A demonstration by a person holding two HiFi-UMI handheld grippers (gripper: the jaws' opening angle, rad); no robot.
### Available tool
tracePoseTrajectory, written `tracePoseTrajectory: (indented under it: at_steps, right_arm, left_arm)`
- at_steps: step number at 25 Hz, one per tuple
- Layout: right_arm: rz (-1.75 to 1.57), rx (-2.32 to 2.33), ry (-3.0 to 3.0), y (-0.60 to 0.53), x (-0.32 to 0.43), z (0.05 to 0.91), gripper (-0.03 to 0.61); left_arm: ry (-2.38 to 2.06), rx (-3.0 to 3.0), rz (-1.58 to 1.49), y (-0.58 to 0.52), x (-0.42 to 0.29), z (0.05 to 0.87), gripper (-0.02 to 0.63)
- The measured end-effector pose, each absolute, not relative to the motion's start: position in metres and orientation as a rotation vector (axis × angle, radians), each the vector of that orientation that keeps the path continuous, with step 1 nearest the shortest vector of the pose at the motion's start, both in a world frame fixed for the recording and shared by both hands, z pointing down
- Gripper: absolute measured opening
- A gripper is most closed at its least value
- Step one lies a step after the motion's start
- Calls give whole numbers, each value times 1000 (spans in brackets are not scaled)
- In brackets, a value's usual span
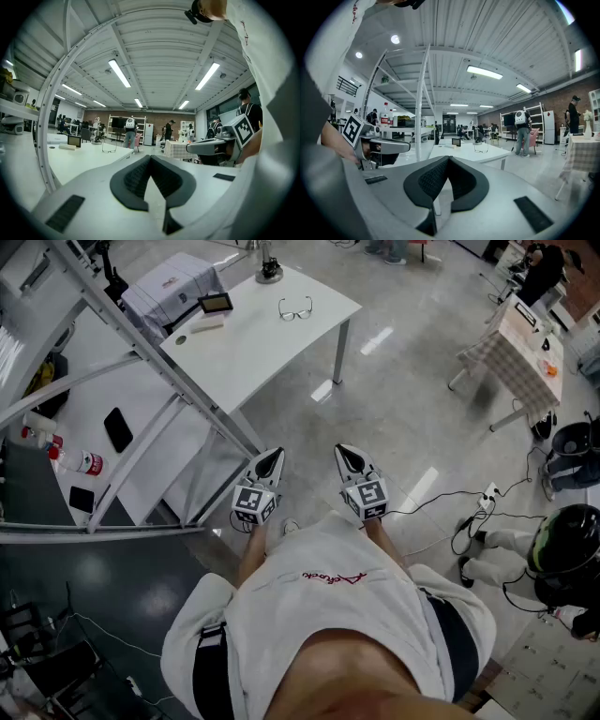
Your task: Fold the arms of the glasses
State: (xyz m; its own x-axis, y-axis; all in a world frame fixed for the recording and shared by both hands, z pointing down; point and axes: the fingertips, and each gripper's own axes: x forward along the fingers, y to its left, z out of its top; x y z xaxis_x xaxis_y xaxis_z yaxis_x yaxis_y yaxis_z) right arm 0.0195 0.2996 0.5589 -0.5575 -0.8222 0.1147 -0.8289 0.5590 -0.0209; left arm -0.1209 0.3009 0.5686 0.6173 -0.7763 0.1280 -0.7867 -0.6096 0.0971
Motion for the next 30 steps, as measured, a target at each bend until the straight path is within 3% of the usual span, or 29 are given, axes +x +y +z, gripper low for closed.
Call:
tracePoseTrajectory:
  at_steps: [30]
  right_arm:
    - [143,1347,-2733,289,92,579,14]
  left_arm:
    - [-1357,2664,137,297,-39,581,21]
